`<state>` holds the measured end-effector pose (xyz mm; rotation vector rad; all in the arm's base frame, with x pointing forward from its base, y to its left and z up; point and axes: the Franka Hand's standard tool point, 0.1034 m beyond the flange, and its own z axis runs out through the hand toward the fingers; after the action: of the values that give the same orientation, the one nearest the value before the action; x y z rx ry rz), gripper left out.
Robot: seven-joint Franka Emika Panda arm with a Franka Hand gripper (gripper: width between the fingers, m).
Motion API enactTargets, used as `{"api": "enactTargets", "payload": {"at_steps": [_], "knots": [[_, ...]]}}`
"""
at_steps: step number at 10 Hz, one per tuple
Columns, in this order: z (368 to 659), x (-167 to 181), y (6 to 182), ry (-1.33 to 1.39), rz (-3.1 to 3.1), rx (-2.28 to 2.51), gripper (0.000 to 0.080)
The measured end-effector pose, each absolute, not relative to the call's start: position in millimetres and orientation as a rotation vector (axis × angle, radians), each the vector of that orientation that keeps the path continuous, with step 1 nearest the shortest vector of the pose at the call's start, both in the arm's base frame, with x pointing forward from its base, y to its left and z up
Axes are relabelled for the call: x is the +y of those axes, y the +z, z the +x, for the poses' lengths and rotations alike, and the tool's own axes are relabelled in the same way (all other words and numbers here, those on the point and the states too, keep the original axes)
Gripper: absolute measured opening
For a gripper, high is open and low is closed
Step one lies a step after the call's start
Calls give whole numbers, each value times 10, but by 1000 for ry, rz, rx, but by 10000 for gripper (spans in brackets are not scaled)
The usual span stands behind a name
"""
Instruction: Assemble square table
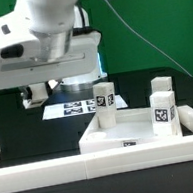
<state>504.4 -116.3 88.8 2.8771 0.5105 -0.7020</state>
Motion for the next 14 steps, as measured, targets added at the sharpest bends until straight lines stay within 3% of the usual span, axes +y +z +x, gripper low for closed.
{"api": "enactTargets", "payload": {"at_steps": [3, 7, 10, 12, 14], "knots": [[5094, -1085, 925, -473, 2979, 444, 290], [5619, -821, 1087, -87, 3049, 332, 290], [5694, -955, 1072, 181, 2991, 388, 290], [5684, -832, 1083, 204, 3017, 301, 290], [5884, -591, 1236, 219, 3049, 287, 290]]}}
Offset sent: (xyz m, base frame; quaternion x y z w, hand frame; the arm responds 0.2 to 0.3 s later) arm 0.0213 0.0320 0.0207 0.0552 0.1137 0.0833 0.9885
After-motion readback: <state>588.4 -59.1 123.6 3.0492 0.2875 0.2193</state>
